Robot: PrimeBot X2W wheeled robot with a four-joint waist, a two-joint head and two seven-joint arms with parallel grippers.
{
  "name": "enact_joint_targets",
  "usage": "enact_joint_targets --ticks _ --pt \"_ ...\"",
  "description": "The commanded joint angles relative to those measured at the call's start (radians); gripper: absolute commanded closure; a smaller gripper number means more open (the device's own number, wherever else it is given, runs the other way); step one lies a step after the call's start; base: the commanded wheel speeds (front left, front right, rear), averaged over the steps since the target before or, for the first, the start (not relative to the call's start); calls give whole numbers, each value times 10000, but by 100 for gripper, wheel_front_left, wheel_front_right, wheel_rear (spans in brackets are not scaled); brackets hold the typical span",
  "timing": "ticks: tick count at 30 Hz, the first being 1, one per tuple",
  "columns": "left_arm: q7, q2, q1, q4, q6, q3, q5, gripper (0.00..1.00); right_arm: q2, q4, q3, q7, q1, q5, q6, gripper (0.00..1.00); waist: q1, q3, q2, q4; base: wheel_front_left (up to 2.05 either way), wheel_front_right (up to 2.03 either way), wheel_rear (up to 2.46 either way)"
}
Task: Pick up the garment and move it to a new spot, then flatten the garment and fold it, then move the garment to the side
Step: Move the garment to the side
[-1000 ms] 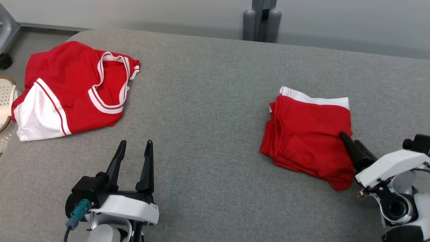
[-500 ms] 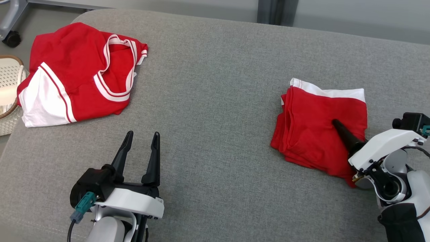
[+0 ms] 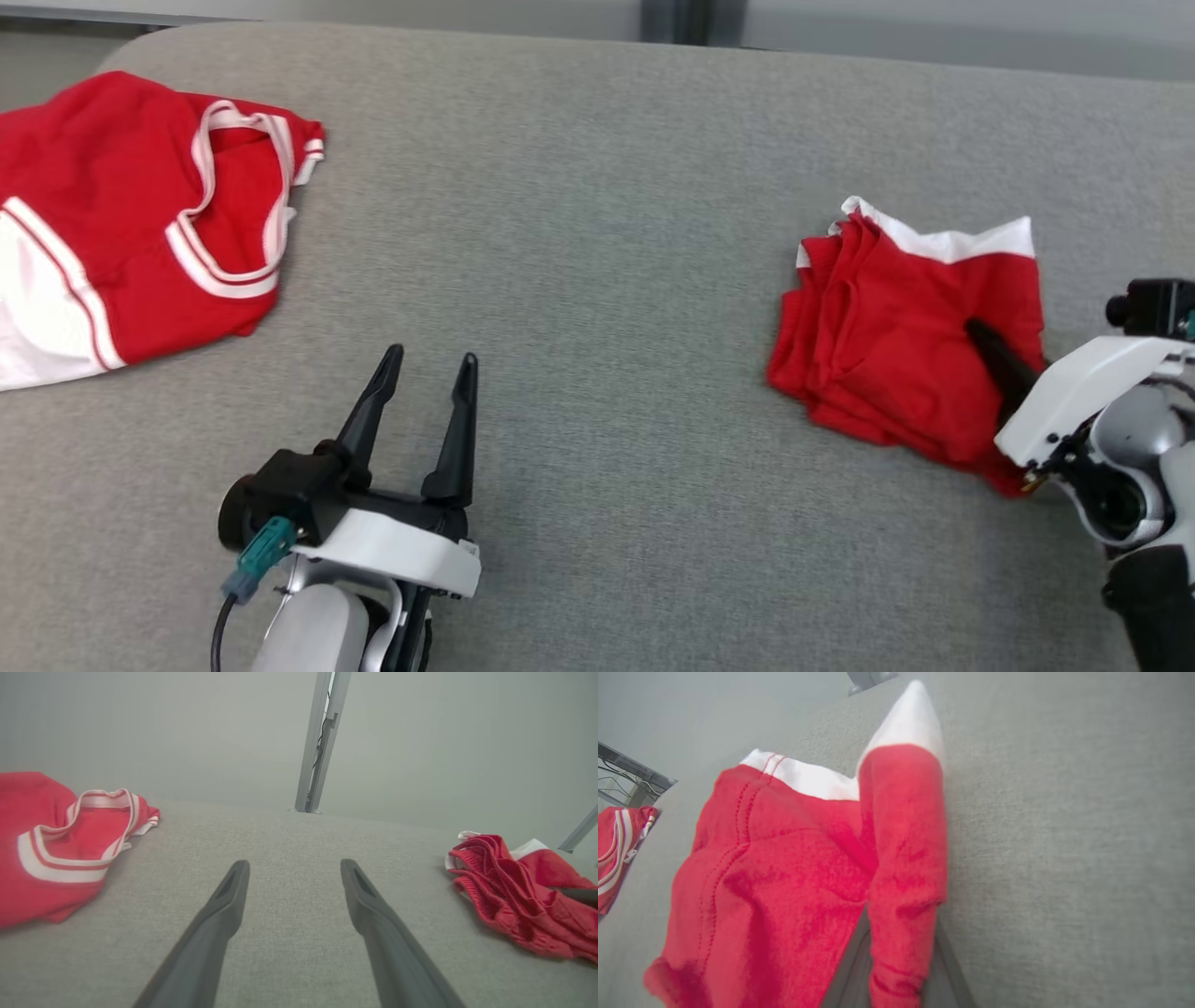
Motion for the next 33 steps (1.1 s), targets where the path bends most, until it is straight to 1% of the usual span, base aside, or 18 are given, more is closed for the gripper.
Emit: enact_joint_targets --ticks 1,2,3,10,15,18,22,27,29,33 --pt "-43 35 -362 -10 -132 -152 140 0 -518 -104 100 -111 -224 -421 -5 100 0 462 0 -504 0 0 0" --pt "-41 38 -458 -17 -162 -208 167 0 -735 -159 159 -131 -286 -629 -5 100 0 584 0 -622 0 0 0" --pt "-41 38 -458 -17 -162 -208 167 0 -735 -159 159 -131 -286 -629 -5 100 0 584 0 -622 0 0 0" --pt "-43 40 -1124 -137 -138 -429 -41 0 -2095 -659 75 69 -546 -1687 -5 100 0 1355 0 -1232 0 0 0" --pt "-43 40 -1395 -149 -171 -411 -11 0 -2919 -1108 -191 258 -465 -2390 -5 100 0 1780 0 -1470 0 0 0" --pt "-43 38 -1515 -160 -216 -338 -25 0 -3849 -1588 -16 227 -262 -3652 -5 100 0 2023 0 -1557 0 0 0" --pt "-43 41 -1629 -124 -272 -254 -5 0 -4371 -2116 -513 416 -124 -4721 -5 100 0 2252 0 -1616 0 0 0" --pt "-20 41 -1718 -69 -325 -231 -70 0 -4544 -2682 -1227 988 160 -5963 -5 100 0 2411 0 -1587 0 0 0" --pt "-20 41 -1722 -38 -336 -221 -97 0 -4678 -2911 -1526 1240 362 -6646 -6 100 0 2440 0 -1545 0 0 0" --pt "-20 60 -1714 -12 -349 -130 -96 0 -4311 -3279 -2161 1634 625 -7410 -5 100 0 2472 0 -1477 0 0 0"
